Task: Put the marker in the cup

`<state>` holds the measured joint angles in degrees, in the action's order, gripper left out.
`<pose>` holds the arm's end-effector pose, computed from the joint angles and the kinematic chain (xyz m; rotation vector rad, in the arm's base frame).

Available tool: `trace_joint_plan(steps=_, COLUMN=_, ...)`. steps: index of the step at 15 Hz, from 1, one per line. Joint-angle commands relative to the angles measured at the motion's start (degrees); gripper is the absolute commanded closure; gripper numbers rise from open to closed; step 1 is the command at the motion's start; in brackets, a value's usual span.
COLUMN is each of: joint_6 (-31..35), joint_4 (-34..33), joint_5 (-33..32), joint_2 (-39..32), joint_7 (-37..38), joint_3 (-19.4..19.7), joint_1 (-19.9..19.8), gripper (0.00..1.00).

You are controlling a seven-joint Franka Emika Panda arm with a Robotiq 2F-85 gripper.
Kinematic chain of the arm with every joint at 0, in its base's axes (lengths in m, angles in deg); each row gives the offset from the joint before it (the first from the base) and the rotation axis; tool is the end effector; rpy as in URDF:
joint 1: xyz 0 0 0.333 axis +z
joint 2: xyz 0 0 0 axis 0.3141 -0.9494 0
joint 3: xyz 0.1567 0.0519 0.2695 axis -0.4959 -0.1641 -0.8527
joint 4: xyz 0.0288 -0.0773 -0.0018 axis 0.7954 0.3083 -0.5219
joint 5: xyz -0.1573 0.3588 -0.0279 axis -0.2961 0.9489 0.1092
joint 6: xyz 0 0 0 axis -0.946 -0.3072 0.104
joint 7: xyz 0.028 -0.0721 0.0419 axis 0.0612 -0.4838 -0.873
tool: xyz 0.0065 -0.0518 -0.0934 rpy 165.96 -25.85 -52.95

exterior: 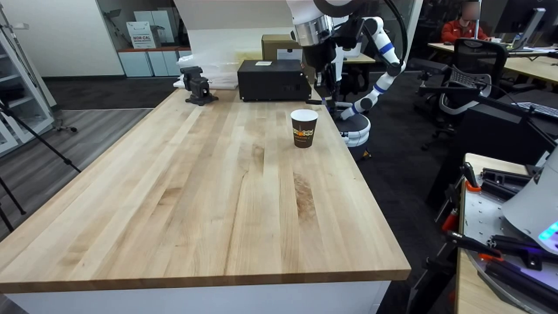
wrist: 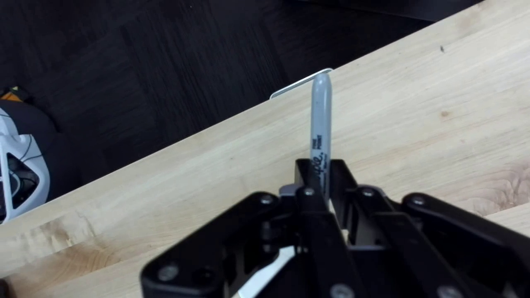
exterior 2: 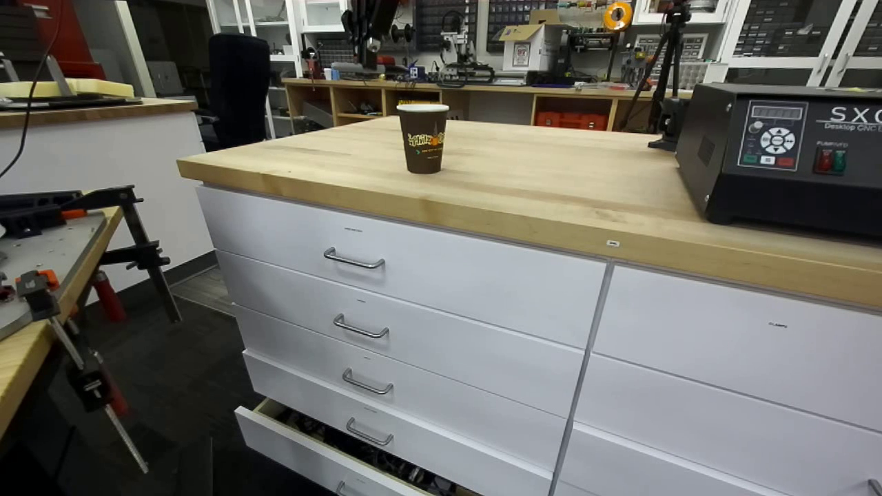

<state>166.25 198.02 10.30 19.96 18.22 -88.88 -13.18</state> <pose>0.5636 0.0454 0.3476 2.8599 0.2481 -0.3251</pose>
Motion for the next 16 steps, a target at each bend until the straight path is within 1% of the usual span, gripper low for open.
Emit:
trace_joint_plan(steps=1, joint_6=-4.9, joint_4=-5.1, joint_5=0.5, joint_2=-3.8, joint_7=0.4, joint_3=0.0, joint_1=-0.3, gripper=0.94)
trace_joint_plan(steps=5, joint_6=-6.0, joint_4=-9.1, joint_5=0.9, joint_2=-8.3, joint_7=-0.1, joint_3=0.1, joint_1=-0.4, gripper=0.94)
trace_joint_plan(steps=9, joint_6=-5.3, joint_4=-12.6, joint_5=0.5, joint_2=-12.9, joint_7=0.1, joint_3=0.5, joint_1=-0.2, gripper=0.94)
trace_joint_plan(steps=12, joint_6=-5.5, joint_4=-14.9, joint_5=0.5, joint_2=-15.0, joint_7=0.7, joint_3=0.9, joint_1=0.0, gripper=0.94)
trace_joint_plan(steps=16, joint_6=-6.2, joint_4=-17.0, joint_5=0.5, joint_2=-15.5, joint_7=0.7, joint_3=1.2, joint_1=0.1, gripper=0.94)
